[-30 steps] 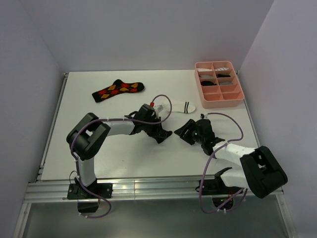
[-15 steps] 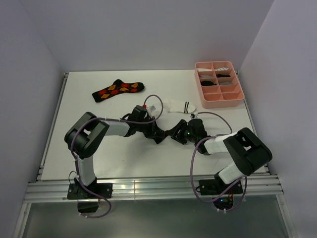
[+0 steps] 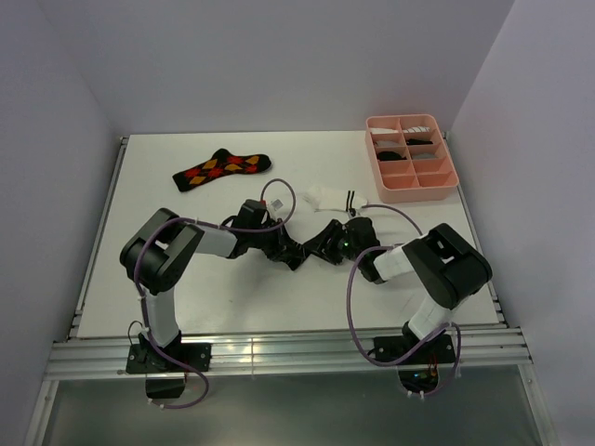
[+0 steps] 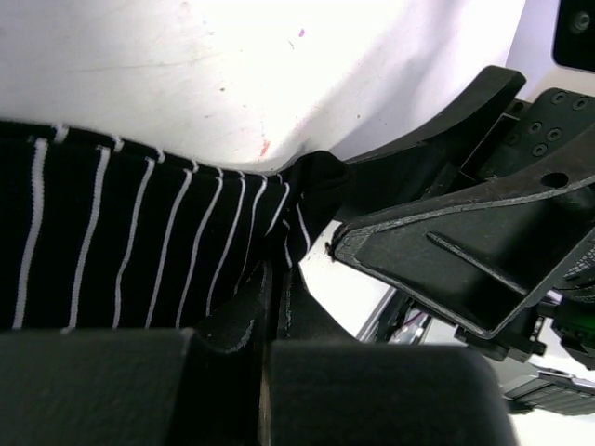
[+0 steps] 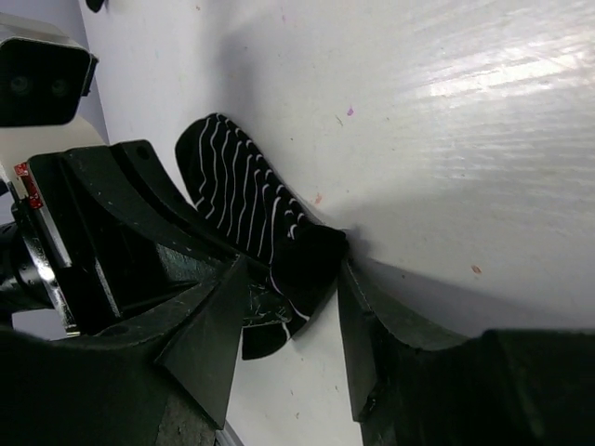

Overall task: Roll the socks
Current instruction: Roll the sock at the center of the board.

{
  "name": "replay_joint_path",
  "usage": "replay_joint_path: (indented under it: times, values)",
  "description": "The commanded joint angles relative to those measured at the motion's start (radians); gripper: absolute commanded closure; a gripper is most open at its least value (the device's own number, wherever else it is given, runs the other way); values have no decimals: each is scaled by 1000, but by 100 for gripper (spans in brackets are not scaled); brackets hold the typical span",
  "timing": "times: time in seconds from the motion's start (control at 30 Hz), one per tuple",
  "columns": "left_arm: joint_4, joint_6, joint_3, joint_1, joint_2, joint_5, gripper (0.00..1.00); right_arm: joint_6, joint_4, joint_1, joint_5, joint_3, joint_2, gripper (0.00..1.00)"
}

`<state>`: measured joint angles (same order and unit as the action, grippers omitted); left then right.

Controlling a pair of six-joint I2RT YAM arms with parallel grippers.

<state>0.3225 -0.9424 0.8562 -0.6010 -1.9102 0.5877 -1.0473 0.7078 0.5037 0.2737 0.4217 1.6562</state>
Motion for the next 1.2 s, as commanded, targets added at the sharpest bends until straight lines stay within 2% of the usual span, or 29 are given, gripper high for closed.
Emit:
replay_joint_path:
  times: [0.0, 0.1, 0.3, 0.33, 0.37, 0.5, 0.6, 0.73, 0.93, 1.1, 1.17]
  values:
    - [-2, -15, -43, 13, -21, -17, 99, 30, -88, 16, -8, 11, 57, 49]
    - [24, -30, -58, 21, -20, -5, 99, 33, -97, 15, 1, 19, 76, 55]
    - [43, -29, -72, 27, -15, -3, 99, 58, -125, 16, 7, 43, 82, 88]
    - [41, -26, -72, 27, -13, -3, 99, 66, -151, 16, 5, 49, 76, 98]
    - [41, -24, -72, 27, -9, -5, 99, 73, -168, 16, -4, 57, 70, 100]
    - [-6, 26, -59, 27, 8, -23, 99, 124, -283, 16, -31, 118, 24, 100]
    - [-34, 72, -57, 27, 36, -58, 94, 159, -421, 16, -63, 181, -9, 100]
    - [-120, 140, -45, 18, 91, -146, 72, 197, -663, 21, -119, 282, -33, 100]
    - [-197, 221, -31, -17, 200, -331, 54, 245, -930, 41, -183, 474, 7, 100]
    - [-224, 304, -52, -75, 324, -527, 51, 260, -1070, 62, -208, 604, 69, 100]
    - [-218, 336, -66, -132, 365, -626, 50, 262, -1119, 67, -206, 634, 88, 100]
